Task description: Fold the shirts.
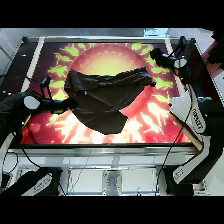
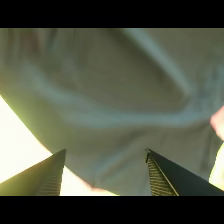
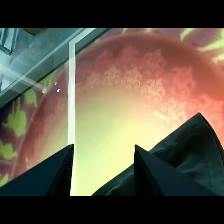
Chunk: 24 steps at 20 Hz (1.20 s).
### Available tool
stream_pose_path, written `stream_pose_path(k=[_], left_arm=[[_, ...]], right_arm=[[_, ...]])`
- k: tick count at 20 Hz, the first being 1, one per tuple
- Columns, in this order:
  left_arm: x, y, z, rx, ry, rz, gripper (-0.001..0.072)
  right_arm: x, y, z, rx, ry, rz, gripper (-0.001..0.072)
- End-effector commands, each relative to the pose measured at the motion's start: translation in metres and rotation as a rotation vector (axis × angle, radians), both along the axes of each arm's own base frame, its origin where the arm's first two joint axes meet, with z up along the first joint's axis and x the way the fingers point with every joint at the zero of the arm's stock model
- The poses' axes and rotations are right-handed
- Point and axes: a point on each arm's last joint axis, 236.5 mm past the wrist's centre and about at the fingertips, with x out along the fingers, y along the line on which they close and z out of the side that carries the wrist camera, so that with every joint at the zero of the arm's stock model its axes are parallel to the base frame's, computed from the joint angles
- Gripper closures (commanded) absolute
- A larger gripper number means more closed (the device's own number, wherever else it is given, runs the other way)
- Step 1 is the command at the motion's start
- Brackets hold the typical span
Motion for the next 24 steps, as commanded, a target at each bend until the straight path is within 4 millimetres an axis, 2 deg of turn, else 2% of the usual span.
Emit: stream_pose_path(k=[1, 4, 8, 10, 12, 14, 17, 21, 24], left_arm=[[-0.040, -0.019, -0.035, -0.111, 0.161, 0.022, 0.0118], [-0.050, -0.025, -0.055, -0.151, 0.189, 0.077, 0.0118], [-0.051, -0.051, -0.063, -0.174, 0.151, 0.083, 0.0118], [-0.052, -0.065, -0.070, -0.171, 0.153, 0.071, 0.0118], [-0.058, -0.071, -0.085, -0.166, 0.207, 0.088, 0.0118], [-0.059, -0.070, -0.091, -0.172, 0.238, 0.120, 0.0118], [-0.052, -0.067, -0.090, -0.173, 0.219, 0.146, 0.0118], [-0.050, -0.066, -0.090, -0.189, 0.235, 0.190, 0.0118], [-0.035, -0.060, -0.087, -0.191, 0.183, 0.243, 0.0120]], right_arm=[[-0.028, -0.026, 0.055, 0.006, -0.018, 0.044, 0.0281], [-0.067, -0.054, 0.130, -0.021, -0.100, 0.043, 0.0281], [-0.124, -0.080, 0.228, -0.116, -0.264, 0.000, 0.0281], [-0.151, -0.086, 0.268, -0.162, -0.341, -0.025, 0.0281], [-0.177, -0.090, 0.298, -0.206, -0.396, -0.052, 0.0281], [-0.197, -0.095, 0.315, -0.287, -0.424, -0.084, 0.0281], [-0.215, -0.104, 0.324, -0.422, -0.420, -0.125, 0.0281], [-0.218, -0.103, 0.314, -0.455, -0.381, -0.108, 0.0281], [-0.219, -0.102, 0.311, -0.458, -0.370, -0.101, 0.0282]])
